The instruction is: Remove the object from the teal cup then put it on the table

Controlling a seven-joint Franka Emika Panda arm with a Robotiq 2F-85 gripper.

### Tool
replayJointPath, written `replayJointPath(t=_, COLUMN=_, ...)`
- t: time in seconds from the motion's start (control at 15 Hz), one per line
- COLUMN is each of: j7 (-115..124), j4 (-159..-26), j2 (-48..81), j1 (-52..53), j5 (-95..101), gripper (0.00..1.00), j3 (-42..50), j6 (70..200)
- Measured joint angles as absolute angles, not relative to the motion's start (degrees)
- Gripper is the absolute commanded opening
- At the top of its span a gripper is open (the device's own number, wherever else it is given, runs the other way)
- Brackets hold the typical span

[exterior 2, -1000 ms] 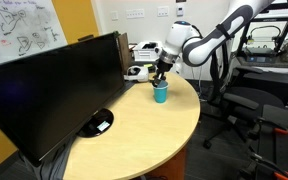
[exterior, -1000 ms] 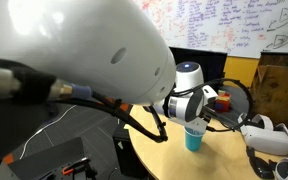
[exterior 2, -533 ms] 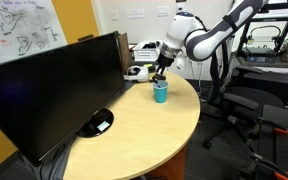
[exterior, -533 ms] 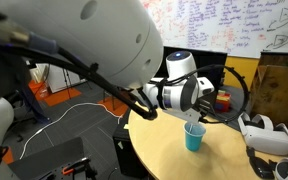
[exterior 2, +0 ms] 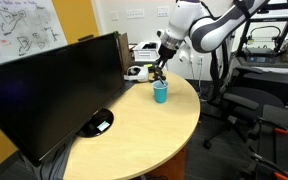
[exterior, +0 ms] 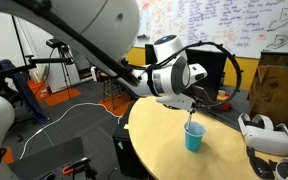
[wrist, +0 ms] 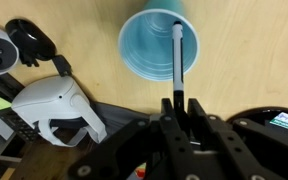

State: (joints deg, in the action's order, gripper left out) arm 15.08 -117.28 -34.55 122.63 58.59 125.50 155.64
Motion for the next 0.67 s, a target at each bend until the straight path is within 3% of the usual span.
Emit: replayJointPath(t=0.67, j7=15.1, j4=-118.3, j2=-32.3, j1=119.9, j5=58.7, gripper=0.05, j3=117.8, j6=155.6)
